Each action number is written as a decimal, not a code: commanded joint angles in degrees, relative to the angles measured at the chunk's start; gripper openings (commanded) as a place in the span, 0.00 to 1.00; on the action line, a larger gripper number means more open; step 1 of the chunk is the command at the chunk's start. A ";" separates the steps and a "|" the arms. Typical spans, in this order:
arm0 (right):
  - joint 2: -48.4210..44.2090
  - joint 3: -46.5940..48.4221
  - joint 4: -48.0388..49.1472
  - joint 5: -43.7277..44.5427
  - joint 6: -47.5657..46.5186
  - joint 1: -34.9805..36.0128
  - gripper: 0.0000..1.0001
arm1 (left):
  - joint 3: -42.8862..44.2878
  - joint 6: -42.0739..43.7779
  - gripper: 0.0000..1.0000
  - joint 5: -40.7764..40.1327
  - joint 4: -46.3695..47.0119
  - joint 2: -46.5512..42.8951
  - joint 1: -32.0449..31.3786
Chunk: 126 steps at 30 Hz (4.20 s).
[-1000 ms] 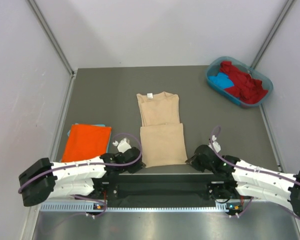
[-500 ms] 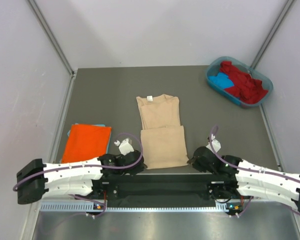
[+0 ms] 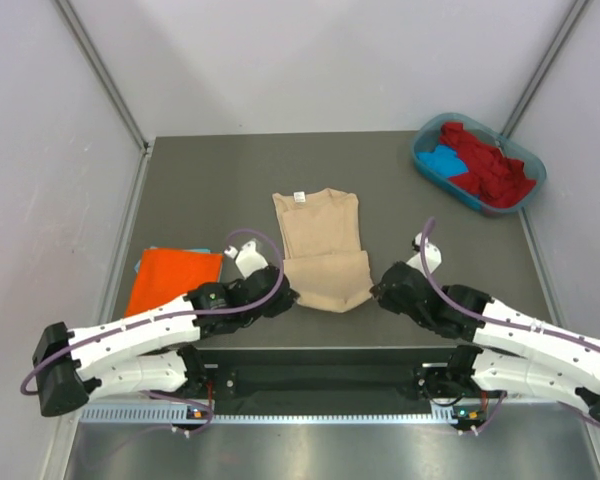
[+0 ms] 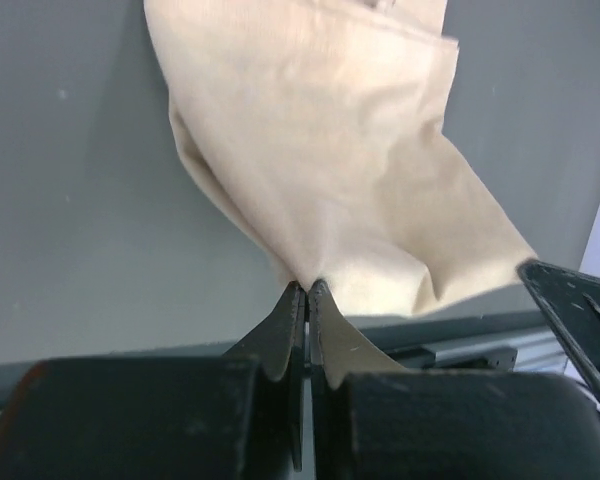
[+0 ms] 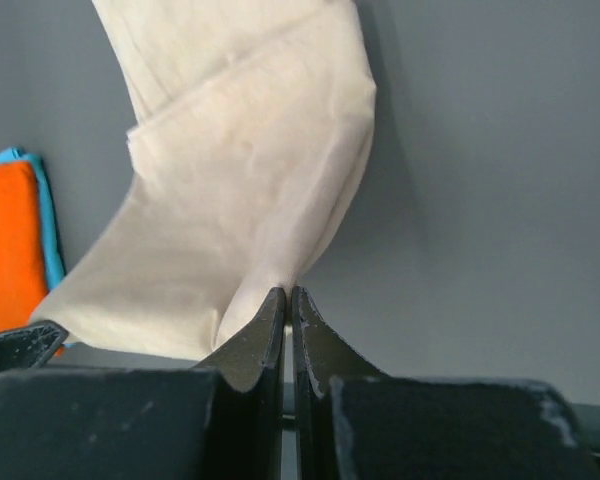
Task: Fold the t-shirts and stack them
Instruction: Fold the tshirt
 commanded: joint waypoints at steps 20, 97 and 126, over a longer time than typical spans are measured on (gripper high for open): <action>29.59 25.59 16.01 -17.60 -31.23 -28.05 0.00 | 16.71 26.69 0.00 20.28 12.23 19.71 32.90; 58.35 37.03 24.02 -59.72 -58.40 -43.00 0.65 | 66.22 41.55 0.37 49.73 24.81 74.68 50.67; 83.21 58.39 29.37 -69.28 -54.28 -46.34 0.57 | 56.45 47.61 0.44 46.93 25.07 76.68 52.34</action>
